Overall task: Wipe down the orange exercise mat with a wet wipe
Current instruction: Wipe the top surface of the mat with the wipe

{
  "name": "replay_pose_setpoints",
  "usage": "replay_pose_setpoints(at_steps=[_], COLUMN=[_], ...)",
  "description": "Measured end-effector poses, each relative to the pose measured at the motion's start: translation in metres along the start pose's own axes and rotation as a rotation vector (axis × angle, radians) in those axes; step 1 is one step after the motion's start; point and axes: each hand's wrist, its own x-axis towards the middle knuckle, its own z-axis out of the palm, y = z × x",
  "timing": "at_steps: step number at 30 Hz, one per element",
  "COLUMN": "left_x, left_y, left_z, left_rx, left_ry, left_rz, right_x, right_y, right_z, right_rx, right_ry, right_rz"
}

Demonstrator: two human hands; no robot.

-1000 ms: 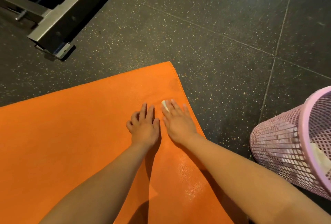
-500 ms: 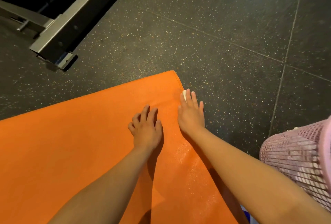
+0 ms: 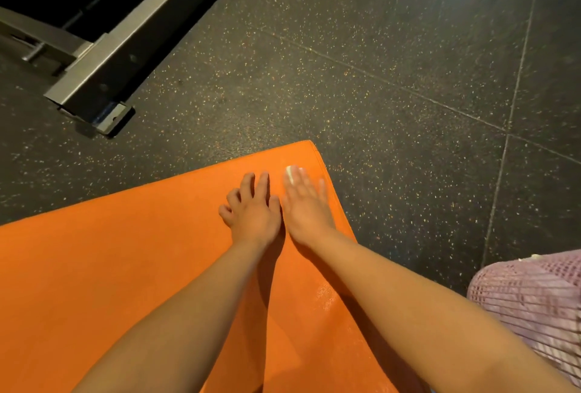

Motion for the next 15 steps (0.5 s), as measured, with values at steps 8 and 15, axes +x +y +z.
replay_pose_setpoints(at_steps=[8,15], left_x=[0.009,0.012], left_y=[-0.002,-0.008], left_z=[0.008,0.009], left_rx=[-0.015,-0.035], left_ry=[0.019,0.009], left_rz=[-0.016,0.013], right_x=[0.055,0.059], right_y=[0.009,-0.007], right_z=[-0.024,-0.018], right_rx=[0.003,-0.057], right_ry=[0.081,0.045], right_rz=[0.238,0.087])
